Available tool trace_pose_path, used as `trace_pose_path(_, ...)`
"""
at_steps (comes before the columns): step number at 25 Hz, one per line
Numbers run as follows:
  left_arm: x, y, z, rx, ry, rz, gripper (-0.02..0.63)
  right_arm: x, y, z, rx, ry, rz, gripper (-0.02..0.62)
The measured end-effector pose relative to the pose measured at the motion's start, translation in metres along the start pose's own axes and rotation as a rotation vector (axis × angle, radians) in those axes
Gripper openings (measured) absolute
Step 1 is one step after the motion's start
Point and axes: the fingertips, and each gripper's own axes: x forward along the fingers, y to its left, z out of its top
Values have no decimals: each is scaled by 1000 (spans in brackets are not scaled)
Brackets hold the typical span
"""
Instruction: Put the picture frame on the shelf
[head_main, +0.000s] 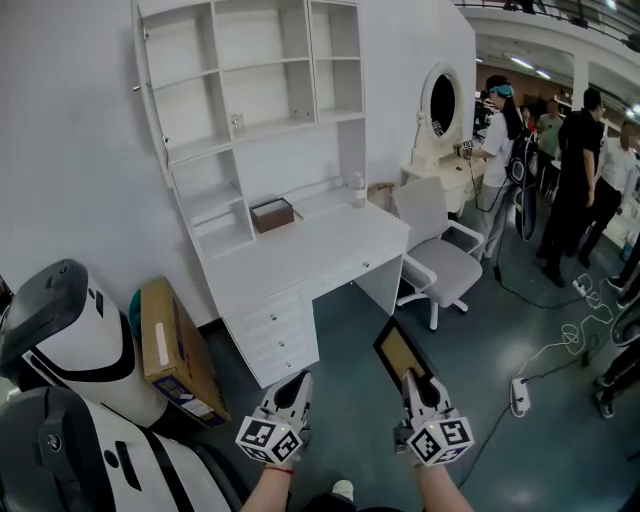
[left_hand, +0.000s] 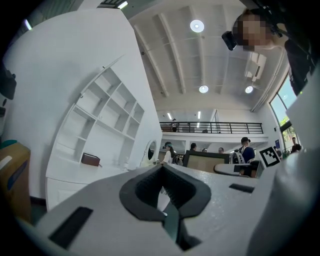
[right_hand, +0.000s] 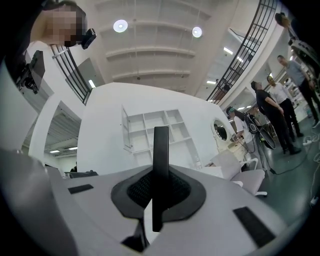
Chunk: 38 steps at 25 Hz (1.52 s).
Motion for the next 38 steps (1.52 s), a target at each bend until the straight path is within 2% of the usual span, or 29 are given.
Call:
trace_pose_path(10,69,70,-2,4,-6,18,3,97,-27,-13,-1,-4,16,14)
trace_pose_path(19,118,101,-15,-10,9,29,5,149,-58,-21,8,6,21,14)
trace_pose_path(26,181,120,-25,-9,19,45,3,202,-105,-18,22,0,31,14)
trace_pose_path(38,319,146,-26,1,14,79,3,313,-200,3,39,18,86,14)
